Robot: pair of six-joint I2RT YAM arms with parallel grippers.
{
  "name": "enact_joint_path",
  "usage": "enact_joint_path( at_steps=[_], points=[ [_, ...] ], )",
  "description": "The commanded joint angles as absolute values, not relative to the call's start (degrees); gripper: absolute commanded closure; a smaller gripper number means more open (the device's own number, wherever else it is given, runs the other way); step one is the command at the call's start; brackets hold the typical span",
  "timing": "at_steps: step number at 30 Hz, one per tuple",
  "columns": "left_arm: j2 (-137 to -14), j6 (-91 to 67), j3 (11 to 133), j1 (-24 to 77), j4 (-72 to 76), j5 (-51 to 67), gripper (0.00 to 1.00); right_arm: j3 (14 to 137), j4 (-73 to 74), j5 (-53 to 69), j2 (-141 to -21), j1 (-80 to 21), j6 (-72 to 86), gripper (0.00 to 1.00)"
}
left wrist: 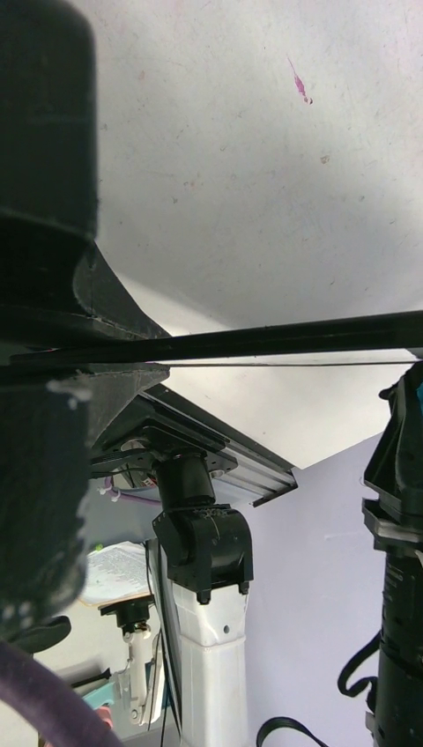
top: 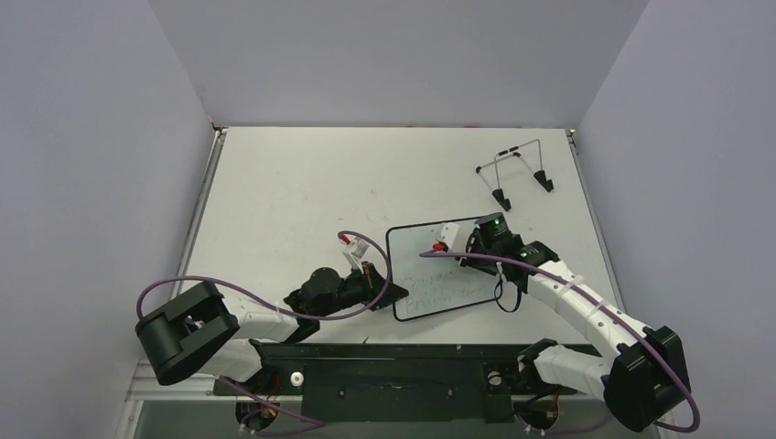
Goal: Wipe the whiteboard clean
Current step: Erase the whiteboard at the center of the board.
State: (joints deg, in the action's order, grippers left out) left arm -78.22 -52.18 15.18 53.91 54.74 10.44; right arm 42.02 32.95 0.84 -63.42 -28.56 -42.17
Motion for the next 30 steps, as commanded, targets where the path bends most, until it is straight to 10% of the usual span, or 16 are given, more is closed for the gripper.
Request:
enact_joint_path(
  at_steps=[1,15,23,30],
  points=[
    [-76.18,-50.05,17.07,54.41,60.12,13.89,1.00,44.88,33.16,7.11,-62.46,-29.48,-43.28,1.00],
    [-76.79,-50.38,16.45,54.41,61.62,14.27,1.00,44.72,29.82,0.44,-65.06,-25.46,-39.27,1.00],
    [-75.48,-49.98,15.91,54.17,61.00,14.01,1.00,43.82,45.68,18.75,-63.86,-29.76,-53.50,1.00],
    [-75.14,-49.67,15.64,53.79,60.53,14.91,1.00,41.69,36.06,2.76,-64.34,-24.30,-45.79,1.00]
  ],
)
